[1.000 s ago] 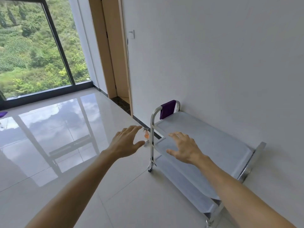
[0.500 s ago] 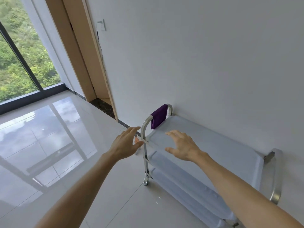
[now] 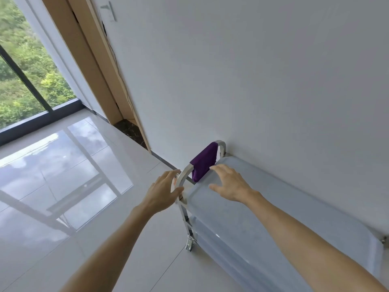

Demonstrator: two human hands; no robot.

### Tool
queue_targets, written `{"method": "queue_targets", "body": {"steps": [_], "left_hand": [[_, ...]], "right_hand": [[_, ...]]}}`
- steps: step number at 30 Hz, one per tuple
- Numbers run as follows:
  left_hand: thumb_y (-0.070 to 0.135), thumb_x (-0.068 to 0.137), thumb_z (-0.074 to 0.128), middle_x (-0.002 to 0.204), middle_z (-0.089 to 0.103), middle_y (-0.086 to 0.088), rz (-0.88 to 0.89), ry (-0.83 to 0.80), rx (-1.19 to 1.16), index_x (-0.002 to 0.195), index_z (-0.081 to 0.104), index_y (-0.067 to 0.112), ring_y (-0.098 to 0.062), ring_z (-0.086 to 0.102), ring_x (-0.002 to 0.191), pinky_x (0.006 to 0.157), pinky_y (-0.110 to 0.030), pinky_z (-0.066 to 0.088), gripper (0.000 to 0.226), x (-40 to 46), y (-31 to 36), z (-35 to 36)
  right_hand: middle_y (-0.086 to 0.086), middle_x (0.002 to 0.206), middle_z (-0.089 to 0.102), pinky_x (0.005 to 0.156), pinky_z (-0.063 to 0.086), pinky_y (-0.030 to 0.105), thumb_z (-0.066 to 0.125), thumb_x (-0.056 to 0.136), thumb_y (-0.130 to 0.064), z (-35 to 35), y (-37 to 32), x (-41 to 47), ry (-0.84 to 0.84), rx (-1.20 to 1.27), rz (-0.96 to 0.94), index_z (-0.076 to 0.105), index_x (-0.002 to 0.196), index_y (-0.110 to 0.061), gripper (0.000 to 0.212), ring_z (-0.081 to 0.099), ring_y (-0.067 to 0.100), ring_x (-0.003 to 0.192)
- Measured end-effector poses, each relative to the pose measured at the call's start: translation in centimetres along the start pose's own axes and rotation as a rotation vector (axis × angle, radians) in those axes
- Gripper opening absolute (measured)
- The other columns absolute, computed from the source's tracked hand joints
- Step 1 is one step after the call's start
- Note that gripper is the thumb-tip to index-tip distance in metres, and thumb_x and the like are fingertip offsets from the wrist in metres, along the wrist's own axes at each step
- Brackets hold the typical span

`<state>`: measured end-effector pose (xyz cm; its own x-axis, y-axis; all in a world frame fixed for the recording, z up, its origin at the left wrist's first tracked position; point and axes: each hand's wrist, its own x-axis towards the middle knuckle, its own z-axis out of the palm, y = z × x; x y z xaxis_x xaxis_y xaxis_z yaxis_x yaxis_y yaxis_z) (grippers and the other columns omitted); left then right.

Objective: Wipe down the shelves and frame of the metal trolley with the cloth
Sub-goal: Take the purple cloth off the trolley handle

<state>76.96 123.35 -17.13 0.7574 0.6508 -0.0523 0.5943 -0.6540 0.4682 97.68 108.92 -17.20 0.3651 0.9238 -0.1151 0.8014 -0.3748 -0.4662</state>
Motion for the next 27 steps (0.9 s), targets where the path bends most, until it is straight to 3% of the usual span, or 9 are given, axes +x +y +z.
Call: {"method": "queue_targets", "body": {"steps": [13,19,24,27], "left_hand": [[0.036,0.098,0.057,0.144,0.049,0.0,-0.001,-0.119,-0.135,0.143,0.045,0.023,-0.018,0.046,0.127,0.102,-0.032,0.042,0.048,11.3,-2.9,2.6],[0.035,0.098,0.051,0.144,0.047,0.0,-0.032,-0.223,-0.245,0.14,0.048,0.022,-0.01,0.049,0.106,0.087,-0.027,0.039,0.045,17.0,-4.5,4.0],[0.03,0.098,0.05,0.15,0.041,-0.001,0.015,-0.335,-0.243,0.144,0.044,0.017,-0.013,0.049,0.117,0.09,-0.025,0.036,0.048,19.7,-5.4,5.3],[0.029,0.098,0.052,0.144,0.046,-0.002,0.025,-0.339,-0.265,0.143,0.045,0.014,-0.008,0.047,0.11,0.09,-0.023,0.035,0.048,20.7,-5.9,5.9]], "right_hand": [[-0.004,0.152,0.034,0.112,0.034,0.035,0.057,0.095,-0.037,1.4,5.3,9.2,-0.02,0.232,0.214,0.038,0.147,-0.026,0.056,0.033,0.017,0.141],[-0.001,0.145,0.046,0.109,0.038,0.033,0.056,0.097,-0.034,1.7,6.1,13.3,0.048,0.292,0.377,0.05,0.139,-0.025,0.043,0.044,0.015,0.135],[0.003,0.139,0.054,0.096,0.036,0.023,0.055,0.098,-0.029,1.6,6.3,16.7,0.1,0.323,0.496,0.054,0.136,-0.019,0.039,0.054,0.018,0.124],[0.004,0.136,0.057,0.094,0.038,0.025,0.055,0.098,-0.028,1.6,6.2,19.0,0.125,0.38,0.535,0.056,0.132,-0.015,0.037,0.055,0.019,0.122]]}}
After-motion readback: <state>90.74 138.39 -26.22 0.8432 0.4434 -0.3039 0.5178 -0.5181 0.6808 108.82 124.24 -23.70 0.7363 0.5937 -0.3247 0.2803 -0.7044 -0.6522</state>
